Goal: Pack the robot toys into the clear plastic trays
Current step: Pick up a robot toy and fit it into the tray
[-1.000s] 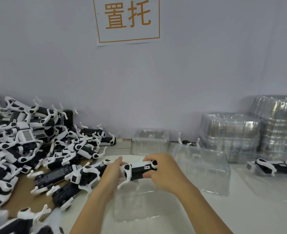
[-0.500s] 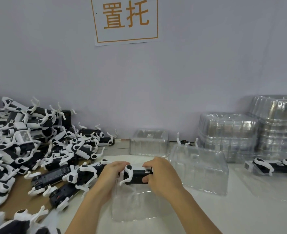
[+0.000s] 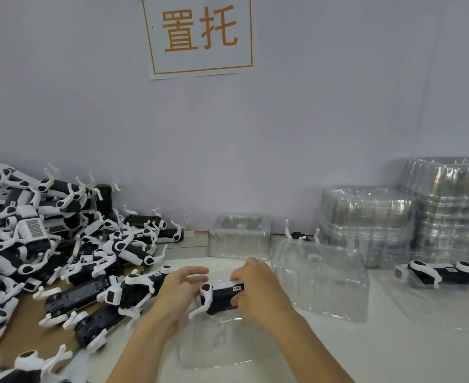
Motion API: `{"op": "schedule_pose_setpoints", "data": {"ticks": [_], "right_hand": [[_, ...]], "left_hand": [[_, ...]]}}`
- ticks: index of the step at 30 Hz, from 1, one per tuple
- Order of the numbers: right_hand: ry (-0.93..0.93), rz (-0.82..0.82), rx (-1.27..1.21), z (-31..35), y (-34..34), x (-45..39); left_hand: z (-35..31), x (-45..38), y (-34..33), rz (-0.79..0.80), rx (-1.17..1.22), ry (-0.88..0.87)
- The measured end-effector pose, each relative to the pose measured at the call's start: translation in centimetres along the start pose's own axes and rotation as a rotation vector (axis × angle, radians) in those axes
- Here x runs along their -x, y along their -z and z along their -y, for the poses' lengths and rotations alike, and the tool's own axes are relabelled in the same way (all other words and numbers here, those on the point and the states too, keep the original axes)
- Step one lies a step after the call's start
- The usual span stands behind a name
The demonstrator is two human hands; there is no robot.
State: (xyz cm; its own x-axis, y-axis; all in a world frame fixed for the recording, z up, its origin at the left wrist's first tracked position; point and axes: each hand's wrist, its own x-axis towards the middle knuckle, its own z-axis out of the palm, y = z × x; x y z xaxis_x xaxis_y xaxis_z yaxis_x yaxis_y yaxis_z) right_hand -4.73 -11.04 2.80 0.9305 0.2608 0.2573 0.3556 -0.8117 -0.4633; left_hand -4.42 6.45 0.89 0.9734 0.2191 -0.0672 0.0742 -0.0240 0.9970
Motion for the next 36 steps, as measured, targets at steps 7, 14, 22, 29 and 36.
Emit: {"op": "schedule_pose_setpoints", "data": {"ticks": [7,14,22,29,36], "right_hand": [[0.012,0.020,0.003,-0.1,0.0,0.0],[0.015,0.016,-0.034,-0.1,0.0,0.1],[-0.007,0.000,-0.054,-0.3,0.1,0.1],[-0.070,-0.010,-0.135,-0.1,0.4,0.3],[-0.068,-0.052,-0.172,-1.0,2.1,0.8]], "left_hand": [[-0.4,0.1,0.4,0.040,0.025,0.084],[-1.0,0.3,0.0,-0.072,-0.218,0.082],[-1.7,0.3,1.0,0.029,-0.429,0.070],[-1.5,0.4,1.3,0.138,-0.372,0.094],[-1.4,0.5,0.9,0.087,-0.435,0.079]]}}
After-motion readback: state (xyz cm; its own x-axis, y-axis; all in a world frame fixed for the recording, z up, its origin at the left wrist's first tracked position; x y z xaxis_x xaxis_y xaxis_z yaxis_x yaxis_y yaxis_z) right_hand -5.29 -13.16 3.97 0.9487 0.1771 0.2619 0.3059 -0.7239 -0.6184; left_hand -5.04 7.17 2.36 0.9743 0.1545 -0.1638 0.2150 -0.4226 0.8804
